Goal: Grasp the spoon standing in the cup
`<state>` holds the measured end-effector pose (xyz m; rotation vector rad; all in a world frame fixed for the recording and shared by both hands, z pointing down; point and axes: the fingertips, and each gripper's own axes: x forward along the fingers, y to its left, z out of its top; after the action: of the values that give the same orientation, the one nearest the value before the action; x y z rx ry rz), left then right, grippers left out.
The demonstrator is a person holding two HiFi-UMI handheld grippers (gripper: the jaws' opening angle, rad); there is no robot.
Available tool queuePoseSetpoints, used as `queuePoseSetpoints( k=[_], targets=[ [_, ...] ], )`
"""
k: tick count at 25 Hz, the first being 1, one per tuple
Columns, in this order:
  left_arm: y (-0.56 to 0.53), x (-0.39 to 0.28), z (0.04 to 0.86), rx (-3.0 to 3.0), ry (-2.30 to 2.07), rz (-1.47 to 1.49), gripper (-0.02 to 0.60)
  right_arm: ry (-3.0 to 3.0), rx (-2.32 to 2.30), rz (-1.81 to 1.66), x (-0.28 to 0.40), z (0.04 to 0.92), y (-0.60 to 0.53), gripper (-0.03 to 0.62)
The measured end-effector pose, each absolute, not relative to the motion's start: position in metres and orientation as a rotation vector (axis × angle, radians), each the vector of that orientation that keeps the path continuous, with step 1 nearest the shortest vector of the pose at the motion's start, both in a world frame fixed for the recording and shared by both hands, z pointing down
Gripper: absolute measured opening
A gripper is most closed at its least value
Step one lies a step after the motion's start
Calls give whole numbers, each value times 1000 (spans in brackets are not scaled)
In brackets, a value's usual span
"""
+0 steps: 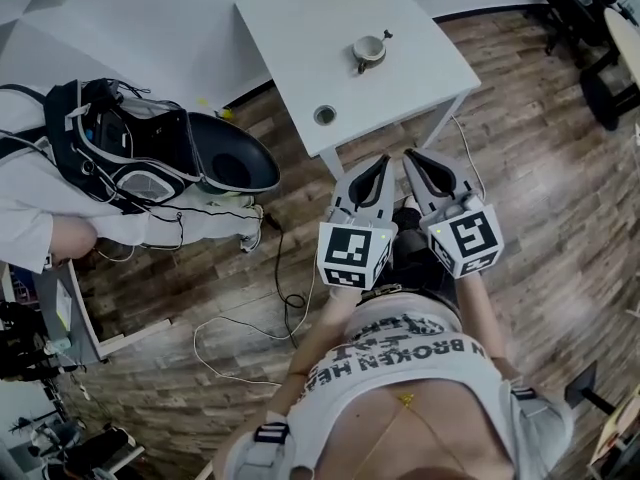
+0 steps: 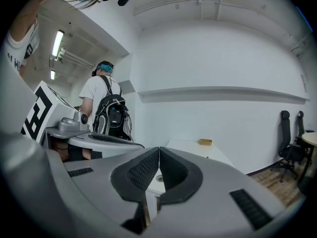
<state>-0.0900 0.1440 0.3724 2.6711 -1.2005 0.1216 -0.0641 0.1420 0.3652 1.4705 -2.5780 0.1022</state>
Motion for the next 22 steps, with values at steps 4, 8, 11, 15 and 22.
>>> queuePoseSetpoints(
  k=[4, 8, 11, 15, 22],
  targets=[
    [124, -85, 384, 2666, -1231, 125, -5, -2597, 1464, 89, -57, 373, 122, 8],
    [68, -66, 383, 2662, -1256, 136, -5, -2622, 1422, 86, -45, 369, 67, 8],
    [23, -48, 375, 2663, -1262, 154, -5, -2633, 1405, 86, -29, 362, 21, 8],
    [-12, -35, 373, 2660, -1288, 162, -5, -2644, 1376, 77, -15, 360, -16, 8],
    [-57, -13, 376, 2622, -1335, 175, -5, -2673, 1300, 89, 5, 362, -64, 8]
  ],
)
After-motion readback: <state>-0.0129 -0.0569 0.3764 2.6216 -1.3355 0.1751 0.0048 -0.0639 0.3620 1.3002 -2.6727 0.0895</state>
